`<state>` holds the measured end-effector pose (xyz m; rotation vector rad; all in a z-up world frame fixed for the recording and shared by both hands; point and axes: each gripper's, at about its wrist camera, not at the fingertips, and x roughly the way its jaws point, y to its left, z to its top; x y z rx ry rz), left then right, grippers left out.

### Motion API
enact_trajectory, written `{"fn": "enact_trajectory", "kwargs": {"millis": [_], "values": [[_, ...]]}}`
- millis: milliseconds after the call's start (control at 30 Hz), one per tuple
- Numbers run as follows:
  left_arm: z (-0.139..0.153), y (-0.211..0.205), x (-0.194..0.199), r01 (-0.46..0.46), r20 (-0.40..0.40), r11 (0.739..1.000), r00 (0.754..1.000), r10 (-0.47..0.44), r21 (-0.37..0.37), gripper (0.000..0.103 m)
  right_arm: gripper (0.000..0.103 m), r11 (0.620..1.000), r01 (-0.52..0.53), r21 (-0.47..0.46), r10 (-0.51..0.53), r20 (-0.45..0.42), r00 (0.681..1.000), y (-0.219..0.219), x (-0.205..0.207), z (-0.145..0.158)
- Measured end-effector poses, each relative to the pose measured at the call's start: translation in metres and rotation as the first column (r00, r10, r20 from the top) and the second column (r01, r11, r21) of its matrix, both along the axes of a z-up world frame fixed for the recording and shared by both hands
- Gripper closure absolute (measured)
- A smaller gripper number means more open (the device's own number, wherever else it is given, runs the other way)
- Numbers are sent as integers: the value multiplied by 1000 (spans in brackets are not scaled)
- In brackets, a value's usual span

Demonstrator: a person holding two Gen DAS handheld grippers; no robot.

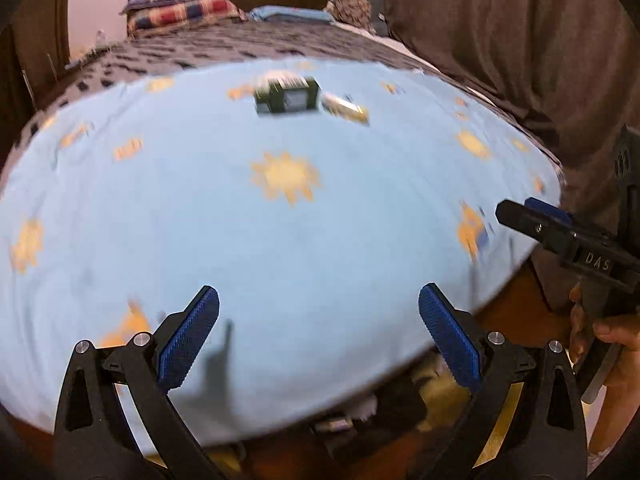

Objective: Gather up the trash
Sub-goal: 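Raise both open tools back over the bed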

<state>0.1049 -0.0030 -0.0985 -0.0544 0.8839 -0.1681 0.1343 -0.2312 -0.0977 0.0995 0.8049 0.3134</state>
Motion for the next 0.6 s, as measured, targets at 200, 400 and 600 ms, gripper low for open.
{"fn": "enact_trajectory", "kwargs": {"millis": [200, 400, 600], "values": [[7, 15, 48, -32, 27, 999, 999, 31, 26, 8, 7, 999, -16, -28, 17, 22, 1000, 20, 48, 6], [0, 25, 88, -77, 29, 996, 997, 76, 34, 8, 7, 997, -38, -61, 39, 15, 999, 45, 95, 0], [-4, 31, 130, -87, 29, 994, 996, 85, 72, 8, 19, 994, -74, -84, 73, -16, 997, 67, 141, -12]]}}
